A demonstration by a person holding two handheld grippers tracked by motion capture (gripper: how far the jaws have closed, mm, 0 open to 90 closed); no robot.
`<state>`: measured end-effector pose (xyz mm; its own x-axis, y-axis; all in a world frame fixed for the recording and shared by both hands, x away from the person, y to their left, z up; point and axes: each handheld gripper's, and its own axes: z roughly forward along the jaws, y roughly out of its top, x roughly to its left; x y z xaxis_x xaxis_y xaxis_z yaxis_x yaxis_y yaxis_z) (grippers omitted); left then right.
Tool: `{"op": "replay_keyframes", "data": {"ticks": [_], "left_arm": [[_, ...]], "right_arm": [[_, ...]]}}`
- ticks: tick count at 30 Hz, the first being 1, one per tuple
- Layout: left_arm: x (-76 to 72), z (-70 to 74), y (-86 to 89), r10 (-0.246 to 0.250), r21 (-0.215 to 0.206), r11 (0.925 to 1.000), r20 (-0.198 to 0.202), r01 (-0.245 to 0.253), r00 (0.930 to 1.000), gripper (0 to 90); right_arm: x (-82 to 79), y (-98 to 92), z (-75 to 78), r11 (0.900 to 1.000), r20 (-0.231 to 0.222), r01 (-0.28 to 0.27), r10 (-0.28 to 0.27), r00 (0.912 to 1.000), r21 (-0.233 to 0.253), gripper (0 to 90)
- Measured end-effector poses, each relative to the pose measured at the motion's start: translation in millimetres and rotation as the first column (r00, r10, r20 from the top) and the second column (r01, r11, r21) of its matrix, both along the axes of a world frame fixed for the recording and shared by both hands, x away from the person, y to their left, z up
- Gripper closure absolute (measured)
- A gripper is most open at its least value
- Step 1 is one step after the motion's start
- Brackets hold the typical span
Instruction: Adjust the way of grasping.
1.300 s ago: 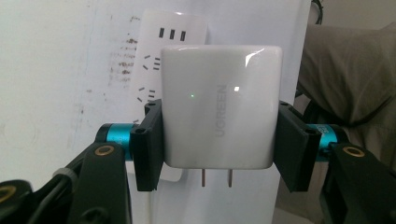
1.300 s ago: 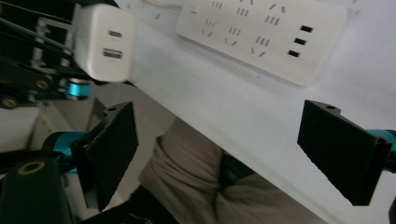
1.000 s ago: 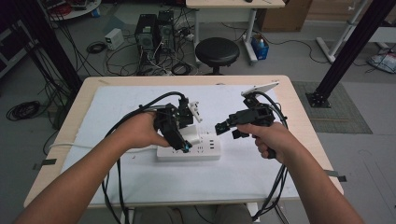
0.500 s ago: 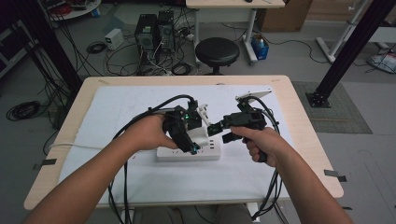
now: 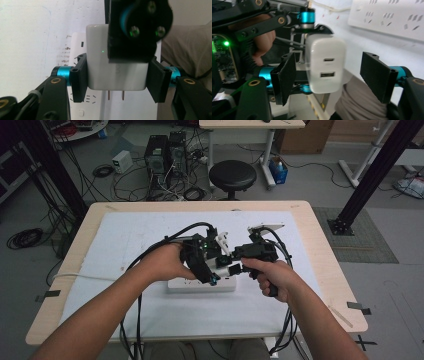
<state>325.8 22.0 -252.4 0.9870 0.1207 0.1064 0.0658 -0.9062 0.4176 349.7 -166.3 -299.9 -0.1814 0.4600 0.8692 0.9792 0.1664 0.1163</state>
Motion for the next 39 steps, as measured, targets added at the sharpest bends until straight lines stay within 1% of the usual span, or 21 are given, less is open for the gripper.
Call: {"op": "replay_keyframes", "data": {"ticks": [2, 6, 9, 17, 19, 21, 24, 25, 27, 28, 29, 30, 32, 33, 34, 36, 37, 38, 39], "left_arm": [[0.5, -0.8, -0.4, 0.002, -0.002, 1.0, 0.003, -0.002, 1.0, 42.5], [0.8, -2.3, -1.4, -0.009, -0.004, 1.0, 0.004, 0.009, 1.0, 42.5], [1.1, -3.5, -1.1, -0.004, -0.003, 1.0, 0.007, 0.004, 1.0, 42.5], [2.8, -5.0, -0.5, -0.002, -0.01, 0.9999, 0.006, 0.002, 1.0, 42.5], [3.0, -5.3, -0.4, 0.003, -0.014, 0.9999, 0.008, -0.003, 1.0, 42.4], [3.6, -5.0, -0.1, 0.004, -0.018, 0.9998, 0.008, -0.004, 1.0, 42.5], [4.1, -5.1, 0.3, 0.004, -0.02, 0.9998, 0.009, -0.004, 1.0, 42.4], [4.8, -5.2, 0.5, -0.002, -0.017, 0.9999, 0.012, 0.002, 0.9999, 42.4], [4.8, -6.0, 0.5, 0.001, -0.016, 0.9999, 0.013, -0.001, 0.9999, 42.4], [4.9, -6.7, 0.2, 0.001, -0.01, 1.0, 0.017, -0.001, 0.9999, 42.4], [4.9, -7.8, -0.5, 0.004, 0.003, 1.0, 0.016, -0.004, 0.9999, 42.3], [5.1, -8.3, -1.0, 0.004, 0.009, 0.9999, 0.016, -0.004, 0.9999, 42.3], [5.9, -9.2, -2.7, 0.015, 0.007, 0.9999, -0.001, -0.015, 0.9999, 40.0], [6.1, -8.9, -3.7, 0.02, 0.002, 0.9998, -0.003, -0.02, 0.9998, 36.5], [6.1, -8.7, -4.6, 0.02, -0.003, 0.9998, -0.003, -0.02, 0.9998, 36.6], [6.2, -8.4, -5.9, 0.015, 0.002, 0.9999, -0.003, -0.015, 0.9999, 36.5], [6.6, -8.5, -6.4, 0.024, 0.01, 0.9997, -0.005, -0.024, 0.9997, 33.7], [7.4, -8.4, -6.3, 0.032, 0.016, 0.9994, -0.012, -0.031, 0.9994, 29.9], [8.6, -8.1, -5.6, 0.039, 0.027, 0.9989, -0.024, -0.038, 0.9989, 29.6]], "right_arm": [[-0.1, 0.6, -0.4, 1.0, 0.002, -0.002, 0.002, 1.0, 0.002, 35.4], [-0.1, 1.3, -2.2, 1.0, 0.008, -0.002, 0.002, 1.0, 0.002, 42.1], [-0.2, 1.2, -2.7, 1.0, 0.007, 0.001, -0.001, 1.0, 0.02, 43.0], [0.5, -0.7, -2.2, 0.999, 0.011, -0.012, 0.012, 0.9999, 0.03, 49.3], [0.7, -0.9, -2.9, 1.0, 0.016, -0.006, 0.006, 0.9999, 0.02, 52.6], [2.0, -2.3, -3.6, 1.0, 0.014, 0.003, -0.003, 0.9999, 0.023, 55.4], [2.2, -2.1, -3.9, 1.0, 0.014, 0.004, -0.004, 0.9999, 0.025, 55.8], [2.7, -2.3, -4.4, 1.0, 0.019, 0.005, -0.005, 0.9998, 0.022, 57.4], [2.9, -1.7, -4.5, 1.0, 0.023, 0.008, -0.008, 0.9997, 0.02, 57.7], [3.2, -1.6, -4.3, 1.0, 0.024, 0.006, -0.006, 0.9997, 0.018, 58.4], [3.0, -1.1, -3.3, 1.0, 0.035, 0.009, -0.01, 0.9993, 0.023, 61.3], [3.0, -1.1, -3.3, 1.0, 0.035, 0.009, -0.01, 0.9993, 0.023, 61.3], [2.4, 0.2, -2.0, 1.0, 0.049, 0.004, -0.004, 0.9988, 0.002, 62.0], [2.1, 1.4, -2.2, 1.0, 0.055, 0.001, -0.001, 0.9985, -0.009, 62.0], [1.9, 2.9, -2.7, 1.0, 0.06, -0.008, 0.009, 0.9982, -0.017, 62.1], [1.7, 3.4, -2.0, 0.999, 0.077, 0.003, 0.0, 0.9971, -0.033, 62.1], [2.1, 2.8, -1.8, 0.999, 0.085, 0.004, 0.0, 0.9964, -0.039, 62.1], [2.1, 2.2, -0.6, 0.997, 0.099, 0.013, -0.006, 0.995, -0.072, 62.1], [2.4, 1.6, -0.4, 0.996, 0.105, 0.009, 0.001, 0.9945, -0.092, 62.1]]}}
